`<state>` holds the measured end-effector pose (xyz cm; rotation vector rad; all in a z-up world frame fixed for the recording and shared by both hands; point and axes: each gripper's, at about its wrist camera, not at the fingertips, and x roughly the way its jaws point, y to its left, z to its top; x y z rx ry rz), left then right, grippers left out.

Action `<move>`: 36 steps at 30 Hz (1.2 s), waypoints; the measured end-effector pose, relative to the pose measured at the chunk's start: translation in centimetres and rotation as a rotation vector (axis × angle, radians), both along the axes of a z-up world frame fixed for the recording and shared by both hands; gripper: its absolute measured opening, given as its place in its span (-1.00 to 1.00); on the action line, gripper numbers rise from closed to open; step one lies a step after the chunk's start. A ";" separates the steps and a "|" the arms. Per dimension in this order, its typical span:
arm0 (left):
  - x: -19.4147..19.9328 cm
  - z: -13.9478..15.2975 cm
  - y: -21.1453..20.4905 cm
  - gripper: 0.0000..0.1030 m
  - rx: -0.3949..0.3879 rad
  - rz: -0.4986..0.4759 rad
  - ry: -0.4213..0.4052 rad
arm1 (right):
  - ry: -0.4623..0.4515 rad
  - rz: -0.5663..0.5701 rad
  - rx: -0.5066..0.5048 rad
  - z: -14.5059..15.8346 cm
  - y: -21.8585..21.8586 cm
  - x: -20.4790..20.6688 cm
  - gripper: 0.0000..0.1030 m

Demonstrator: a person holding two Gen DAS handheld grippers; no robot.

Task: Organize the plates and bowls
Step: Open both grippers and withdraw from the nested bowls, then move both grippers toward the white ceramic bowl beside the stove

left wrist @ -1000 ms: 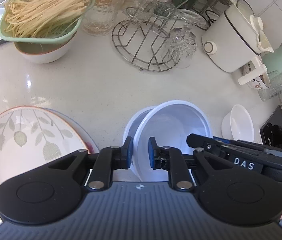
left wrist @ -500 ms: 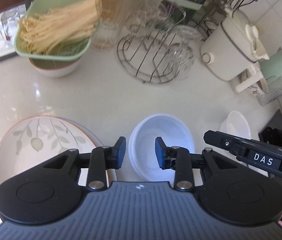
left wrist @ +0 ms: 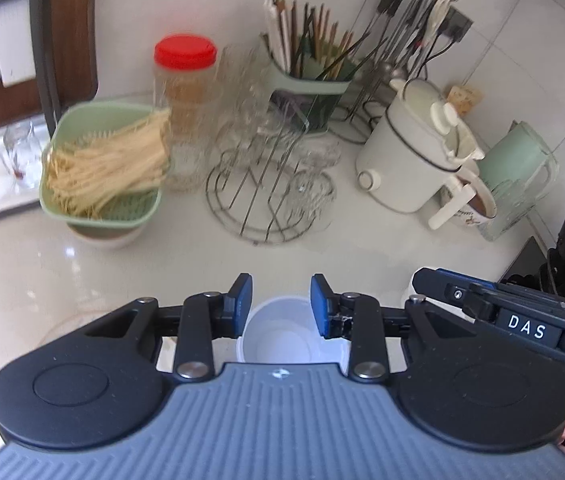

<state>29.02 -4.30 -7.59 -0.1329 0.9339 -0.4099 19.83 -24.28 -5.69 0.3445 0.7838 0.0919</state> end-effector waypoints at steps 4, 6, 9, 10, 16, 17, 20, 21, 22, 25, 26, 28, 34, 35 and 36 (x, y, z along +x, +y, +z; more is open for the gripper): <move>-0.4 0.9 0.1 -0.29 -0.013 -0.012 -0.031 | -0.047 -0.005 -0.035 1.1 0.2 -0.5 -0.50; -0.5 1.1 0.1 -0.29 -0.006 -0.021 -0.041 | -0.060 -0.013 -0.052 1.3 0.5 -0.7 -0.50; -0.4 1.2 -0.2 -0.29 0.002 -0.032 -0.046 | -0.070 -0.019 -0.063 1.4 0.6 -0.9 -0.50; -0.3 1.2 -0.2 -0.29 -0.002 -0.036 -0.043 | -0.073 -0.026 -0.063 1.5 0.5 -1.0 -0.50; 0.2 1.2 -0.9 -0.29 0.009 -0.070 -0.043 | -0.081 -0.079 -0.054 1.4 -0.4 -1.6 -0.50; 0.2 1.2 -1.1 -0.29 0.013 -0.075 -0.044 | -0.082 -0.088 -0.053 1.4 -0.6 -1.8 -0.50; 0.3 1.1 -1.8 -0.29 0.018 -0.090 -0.040 | -0.086 -0.108 -0.057 1.4 -1.1 -2.0 -0.50; 0.3 1.1 -2.1 -0.29 0.017 -0.095 -0.040 | -0.087 -0.114 -0.062 1.4 -1.3 -2.1 -0.50; 0.3 1.1 -2.3 -0.29 0.018 -0.100 -0.039 | -0.087 -0.121 -0.066 1.3 -1.5 -2.2 -0.50; 0.2 1.1 -3.1 -0.29 0.020 -0.119 -0.039 | -0.084 -0.137 -0.063 1.2 -2.2 -2.5 -0.50; 0.2 1.0 -3.4 -0.29 0.022 -0.124 -0.039 | -0.084 -0.141 -0.064 1.2 -2.3 -2.6 -0.50; 0.1 1.0 -3.9 -0.29 0.025 -0.135 -0.037 | -0.084 -0.149 -0.064 1.1 -2.7 -2.8 -0.50; 0.0 0.7 -5.7 -0.29 0.041 -0.175 -0.027 | -0.076 -0.182 -0.070 0.7 -3.9 -3.3 -0.50; -0.1 0.7 -6.0 -0.29 0.043 -0.182 -0.025 | -0.072 -0.190 -0.074 0.7 -4.0 -3.5 -0.50; -0.1 0.6 -6.4 -0.29 0.044 -0.190 -0.022 | -0.069 -0.197 -0.076 0.6 -4.3 -3.6 -0.50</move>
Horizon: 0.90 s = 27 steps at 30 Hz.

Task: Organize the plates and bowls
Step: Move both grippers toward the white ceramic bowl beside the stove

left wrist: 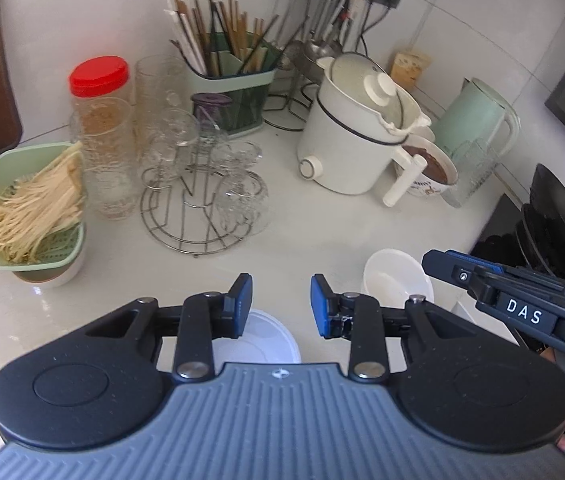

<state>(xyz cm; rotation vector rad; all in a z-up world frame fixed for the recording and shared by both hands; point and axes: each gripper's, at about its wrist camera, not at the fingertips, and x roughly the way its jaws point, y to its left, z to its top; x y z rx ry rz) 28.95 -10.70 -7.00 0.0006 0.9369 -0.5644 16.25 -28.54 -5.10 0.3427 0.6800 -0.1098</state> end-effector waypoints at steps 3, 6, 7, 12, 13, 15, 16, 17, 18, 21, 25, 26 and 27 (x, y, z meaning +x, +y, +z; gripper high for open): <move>0.0 -0.3 -1.3 -0.29 0.000 -0.016 0.005 | 0.006 -0.024 -0.003 -0.2 -0.8 -0.7 -0.50; -0.2 -0.3 -2.5 -0.29 0.000 -0.042 0.001 | 0.014 -0.055 -0.001 -0.4 -1.8 -1.3 -0.50; -0.3 -0.3 -2.9 -0.29 0.005 -0.054 -0.003 | 0.017 -0.066 0.000 -0.5 -2.0 -1.4 -0.50; -0.5 -1.2 -4.6 -0.29 0.025 -0.093 0.018 | 0.022 -0.108 -0.008 -1.0 -3.3 -1.9 -0.50; -0.4 -1.4 -4.9 -0.29 0.029 -0.094 0.024 | 0.025 -0.117 -0.013 -1.2 -3.6 -2.0 -0.50; -0.2 -1.8 -5.5 -0.29 0.032 -0.096 0.033 | 0.035 -0.133 -0.017 -1.6 -4.2 -2.1 -0.50; -0.1 -2.0 -5.8 -0.29 0.042 -0.097 0.034 | 0.041 -0.141 -0.016 -1.8 -4.6 -2.2 -0.50; -0.1 -2.1 -6.1 -0.29 0.053 -0.100 0.032 | 0.049 -0.148 -0.015 -2.1 -5.0 -2.2 -0.50; -0.1 -2.2 -6.4 -0.28 0.062 -0.104 0.031 | 0.055 -0.155 -0.014 -2.3 -5.4 -2.2 -0.50; 0.2 -2.7 -7.3 -0.23 0.068 -0.108 0.048 | 0.070 -0.172 -0.012 -2.9 -6.5 -2.3 -0.50; 0.7 -3.5 -8.7 -0.18 0.077 -0.118 0.063 | 0.080 -0.193 -0.012 -3.4 -7.9 -2.5 -0.50; 0.8 -3.7 -9.1 -0.17 0.078 -0.121 0.064 | 0.079 -0.195 -0.018 -3.5 -8.2 -2.6 -0.49; 0.8 -4.0 -9.4 -0.16 0.080 -0.123 0.067 | 0.081 -0.198 -0.021 -3.6 -8.5 -2.6 -0.49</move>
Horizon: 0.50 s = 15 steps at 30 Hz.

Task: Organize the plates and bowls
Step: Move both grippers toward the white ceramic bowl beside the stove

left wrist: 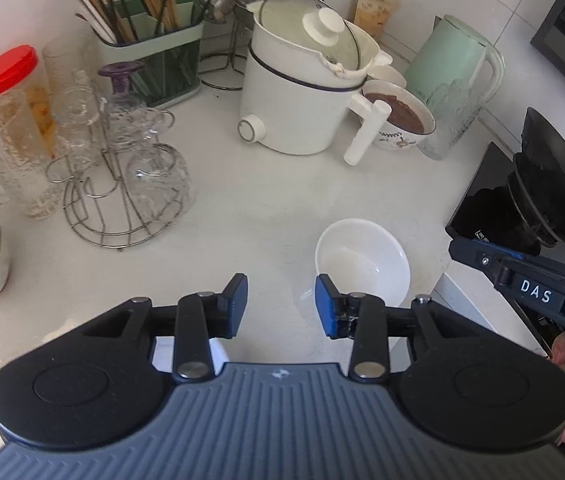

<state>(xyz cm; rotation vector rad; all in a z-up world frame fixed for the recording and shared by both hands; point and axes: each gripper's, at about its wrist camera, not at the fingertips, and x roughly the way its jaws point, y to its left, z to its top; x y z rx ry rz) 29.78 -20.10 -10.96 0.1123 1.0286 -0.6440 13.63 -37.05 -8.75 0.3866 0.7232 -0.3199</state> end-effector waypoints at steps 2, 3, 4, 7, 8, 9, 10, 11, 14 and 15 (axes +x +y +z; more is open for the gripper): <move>0.2 -0.6 -0.7 -0.14 -0.001 -0.005 0.002 | 0.004 -0.011 0.002 -0.5 -0.8 0.0 -0.47; 0.3 -0.8 -1.0 -0.12 0.002 -0.006 0.004 | 0.009 -0.017 0.004 -0.7 -1.1 0.1 -0.46; 0.4 -1.1 -1.4 -0.11 0.004 -0.007 0.007 | 0.014 -0.021 0.007 -1.0 -1.4 0.2 -0.41; 0.8 -1.8 -2.4 0.02 0.006 -0.028 0.021 | 0.036 -0.039 0.015 -1.8 -2.4 0.6 -0.03; 1.0 -2.0 -2.7 0.05 0.008 -0.033 0.023 | 0.041 -0.042 0.016 -2.0 -2.7 0.7 0.13; 1.1 -2.2 -3.1 0.09 0.010 -0.033 0.023 | 0.041 -0.040 0.021 -2.2 -3.1 0.8 0.13; 1.3 -2.4 -3.4 0.09 0.008 -0.037 0.027 | 0.044 -0.041 0.026 -2.4 -3.5 1.0 0.11; 1.5 -2.6 -3.8 0.09 0.003 -0.040 0.040 | 0.047 -0.046 0.030 -2.6 -3.9 1.1 0.11; 2.3 -3.2 -4.6 0.09 -0.030 -0.040 0.091 | 0.068 -0.051 0.024 -3.2 -4.9 1.7 0.11; 2.5 -3.5 -4.9 0.09 -0.032 -0.037 0.101 | 0.073 -0.047 0.019 -3.5 -5.1 1.9 0.11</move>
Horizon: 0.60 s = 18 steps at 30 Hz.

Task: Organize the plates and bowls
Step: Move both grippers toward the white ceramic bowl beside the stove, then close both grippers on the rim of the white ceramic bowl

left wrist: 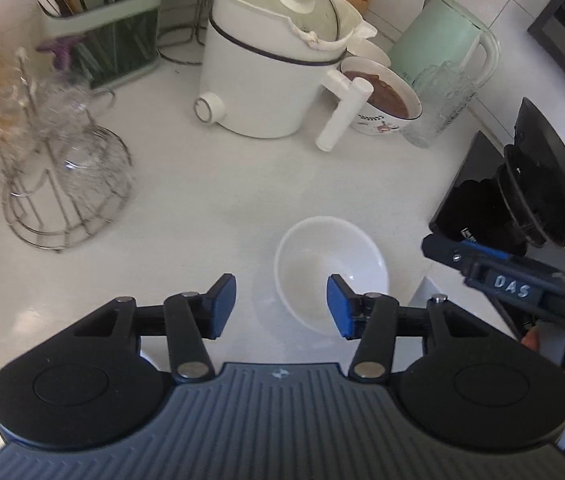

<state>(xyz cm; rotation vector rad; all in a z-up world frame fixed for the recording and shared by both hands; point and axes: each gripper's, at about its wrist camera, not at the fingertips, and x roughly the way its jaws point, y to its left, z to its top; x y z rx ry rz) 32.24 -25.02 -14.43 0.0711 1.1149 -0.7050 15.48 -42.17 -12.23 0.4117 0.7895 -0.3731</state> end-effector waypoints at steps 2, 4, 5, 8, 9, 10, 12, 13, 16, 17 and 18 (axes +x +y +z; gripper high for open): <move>0.3 -0.5 -0.6 0.09 0.003 0.004 0.014 | 0.013 0.008 -0.001 -0.7 -0.4 0.2 0.11; 0.5 -1.0 -1.1 0.09 -0.001 0.009 0.026 | 0.027 0.016 0.014 -1.4 -1.0 0.4 0.11; 0.7 -1.4 -1.4 0.09 -0.007 0.015 0.040 | 0.034 0.025 0.027 -1.8 -1.2 0.5 0.11; 1.3 -2.6 -2.2 0.09 -0.006 0.037 0.082 | 0.051 0.047 0.066 -2.8 -2.1 0.7 0.10; 1.5 -2.9 -2.4 0.09 -0.011 0.037 0.093 | 0.060 0.056 0.072 -3.1 -2.2 0.7 0.10; 1.7 -3.3 -2.7 0.09 -0.012 0.038 0.105 | 0.066 0.064 0.076 -3.3 -2.3 0.8 0.10; 1.9 -4.2 -3.4 0.09 -0.012 0.038 0.124 | 0.074 0.086 0.073 -3.8 -2.4 0.9 0.09; 2.1 -4.7 -3.8 0.09 -0.003 0.039 0.135 | 0.081 0.094 0.069 -4.0 -2.4 1.0 0.09; 2.4 -5.9 -4.5 0.08 0.001 0.036 0.166 | 0.094 0.111 0.081 -4.9 -2.6 1.4 0.08; 2.5 -6.3 -4.7 0.08 -0.001 0.039 0.179 | 0.098 0.113 0.086 -5.2 -2.7 1.6 0.06; 2.6 -6.7 -4.8 0.08 -0.002 0.042 0.189 | 0.105 0.116 0.089 -5.5 -2.9 1.8 0.05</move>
